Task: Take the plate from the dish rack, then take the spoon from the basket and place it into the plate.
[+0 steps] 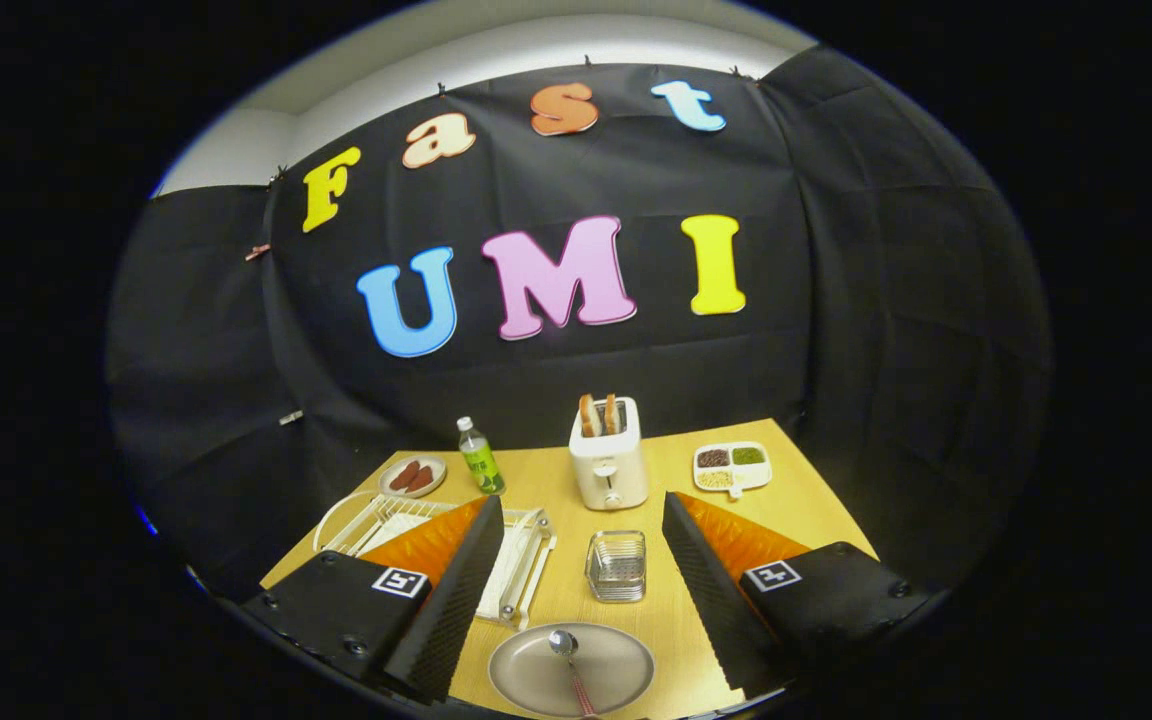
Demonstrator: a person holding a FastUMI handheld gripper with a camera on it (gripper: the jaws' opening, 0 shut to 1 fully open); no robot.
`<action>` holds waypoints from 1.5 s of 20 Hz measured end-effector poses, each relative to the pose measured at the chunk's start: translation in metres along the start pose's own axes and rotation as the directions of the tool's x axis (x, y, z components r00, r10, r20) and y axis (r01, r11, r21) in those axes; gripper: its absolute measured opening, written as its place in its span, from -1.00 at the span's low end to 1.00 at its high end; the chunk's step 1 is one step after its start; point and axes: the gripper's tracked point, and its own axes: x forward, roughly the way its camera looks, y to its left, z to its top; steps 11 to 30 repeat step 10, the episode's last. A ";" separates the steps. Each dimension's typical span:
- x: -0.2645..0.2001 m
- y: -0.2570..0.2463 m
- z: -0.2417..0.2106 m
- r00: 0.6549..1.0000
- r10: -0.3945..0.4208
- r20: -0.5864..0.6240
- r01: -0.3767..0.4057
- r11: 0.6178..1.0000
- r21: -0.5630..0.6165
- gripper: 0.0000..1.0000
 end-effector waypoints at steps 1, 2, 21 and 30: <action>-0.009 0.000 0.006 0.999 -0.023 0.024 0.024 1.000 -0.008 0.97; -0.018 -0.001 0.011 0.998 -0.046 0.044 0.047 0.999 -0.011 0.97; -0.049 0.008 -0.002 0.990 -0.135 0.051 0.134 0.991 0.011 0.97; -0.049 0.008 -0.002 0.990 -0.135 0.051 0.134 0.991 0.011 0.97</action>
